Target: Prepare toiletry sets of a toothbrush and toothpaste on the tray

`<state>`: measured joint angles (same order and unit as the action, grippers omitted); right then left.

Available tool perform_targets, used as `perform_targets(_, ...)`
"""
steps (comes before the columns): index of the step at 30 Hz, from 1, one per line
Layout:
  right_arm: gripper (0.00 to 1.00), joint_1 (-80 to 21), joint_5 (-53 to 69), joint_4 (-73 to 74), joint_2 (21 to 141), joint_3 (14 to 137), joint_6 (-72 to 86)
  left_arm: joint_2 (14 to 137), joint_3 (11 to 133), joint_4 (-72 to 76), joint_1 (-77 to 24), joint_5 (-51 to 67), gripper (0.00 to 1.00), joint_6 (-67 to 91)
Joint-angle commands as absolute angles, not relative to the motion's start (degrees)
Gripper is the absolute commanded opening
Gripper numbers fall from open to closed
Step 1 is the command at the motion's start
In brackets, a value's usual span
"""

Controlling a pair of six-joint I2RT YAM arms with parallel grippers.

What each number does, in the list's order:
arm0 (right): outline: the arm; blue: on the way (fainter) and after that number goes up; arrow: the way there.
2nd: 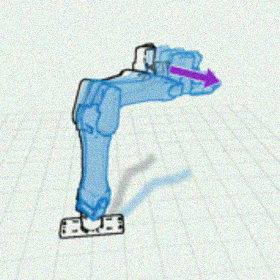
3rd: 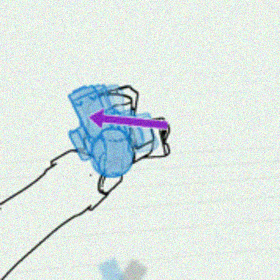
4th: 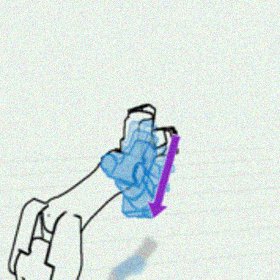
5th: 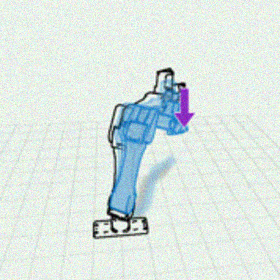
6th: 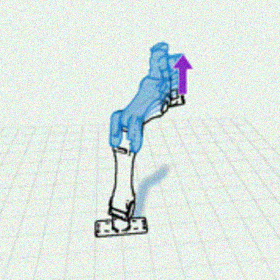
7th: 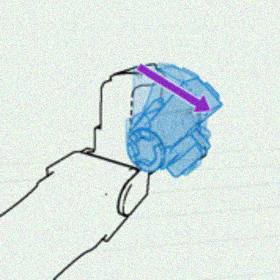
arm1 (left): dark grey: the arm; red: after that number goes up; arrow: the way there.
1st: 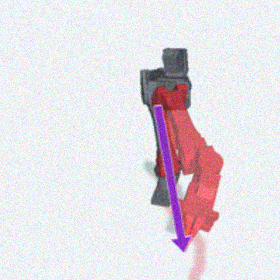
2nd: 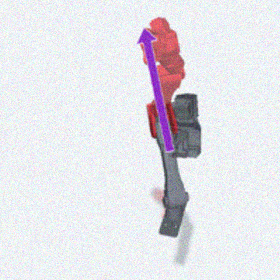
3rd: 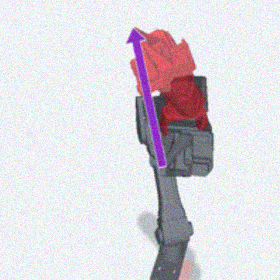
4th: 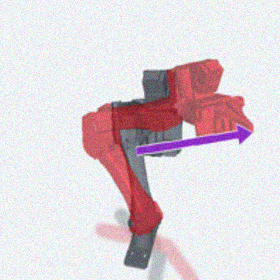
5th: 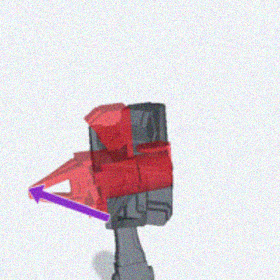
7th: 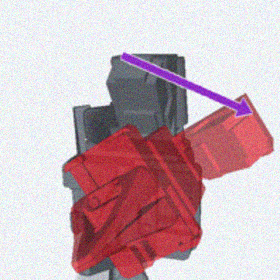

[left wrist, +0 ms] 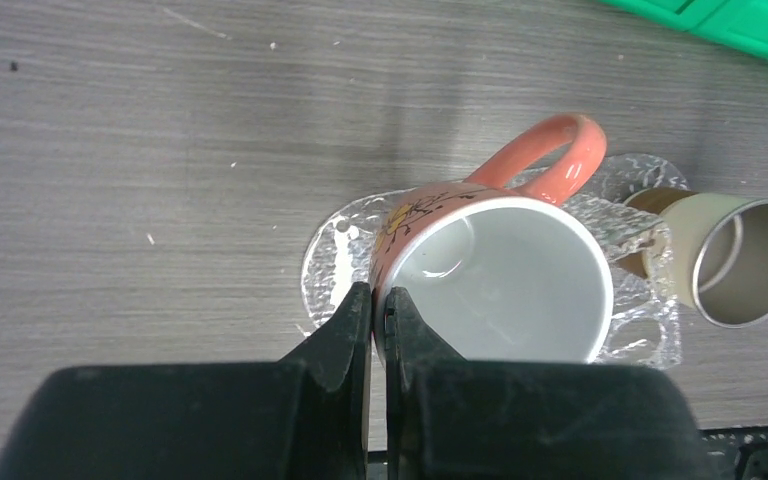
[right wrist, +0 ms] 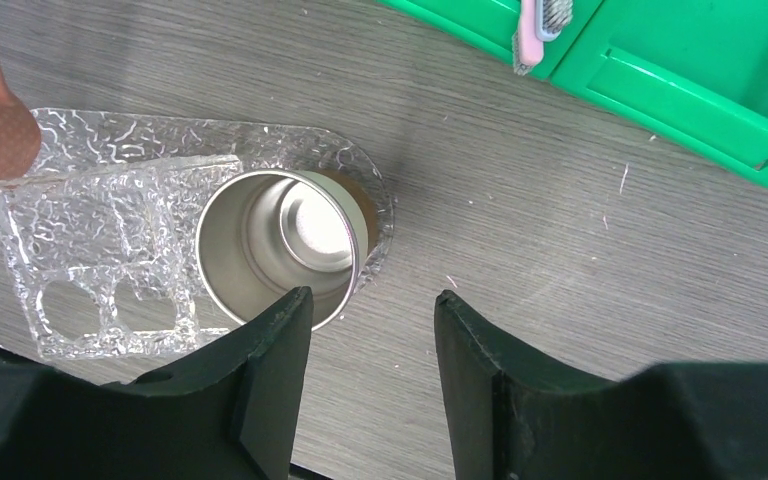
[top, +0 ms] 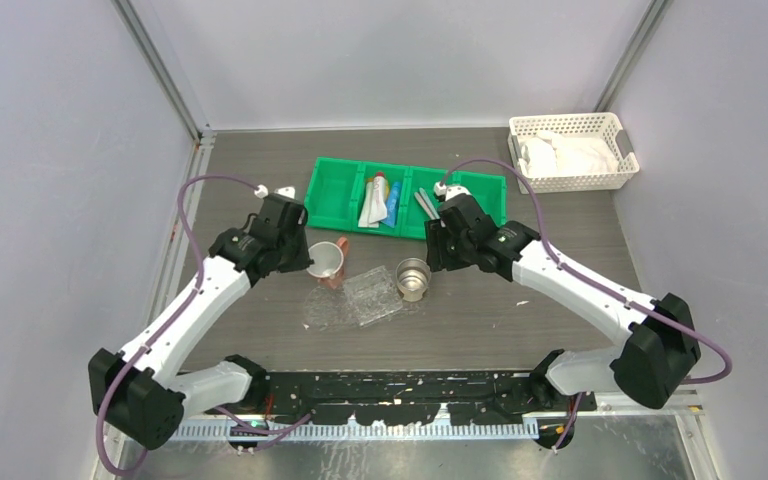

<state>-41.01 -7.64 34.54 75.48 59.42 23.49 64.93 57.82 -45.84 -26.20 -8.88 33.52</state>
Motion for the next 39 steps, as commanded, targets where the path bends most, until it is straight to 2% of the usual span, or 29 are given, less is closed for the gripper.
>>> perform_targets(1, 0.54, -40.70, -8.34, 34.73, 72.50, 60.44, 23.42, 62.06, 56.21, -48.88, -29.16, -16.56, 0.01, 38.91)
perform_targets(8, 0.54, -40.78, -7.08, 34.30, 73.16, 59.55, 23.65, 58.47, 50.35, -48.61, -29.34, -20.01, 0.01, 42.01)
perform_targets(14, 0.51, -40.98, -2.99, 32.89, 73.01, 59.05, 23.48, 56.64, 47.11, -47.69, -29.36, -18.42, 0.01, 43.69)
perform_targets(26, 0.49, -52.58, -8.67, 36.68, 77.40, 68.04, 19.02, 57.57, 44.57, -44.75, -33.04, -17.67, 0.01, 47.81)
perform_targets(37, 0.47, -57.99, -8.14, 36.49, 86.69, 75.01, 16.83, 56.71, 44.13, -46.86, -34.32, -18.54, 0.13, 49.04)
perform_targets(39, 0.47, -58.96, -8.46, 36.38, 88.61, 76.27, 16.59, 55.93, 43.95, -47.67, -34.35, -18.69, 0.18, 49.13)
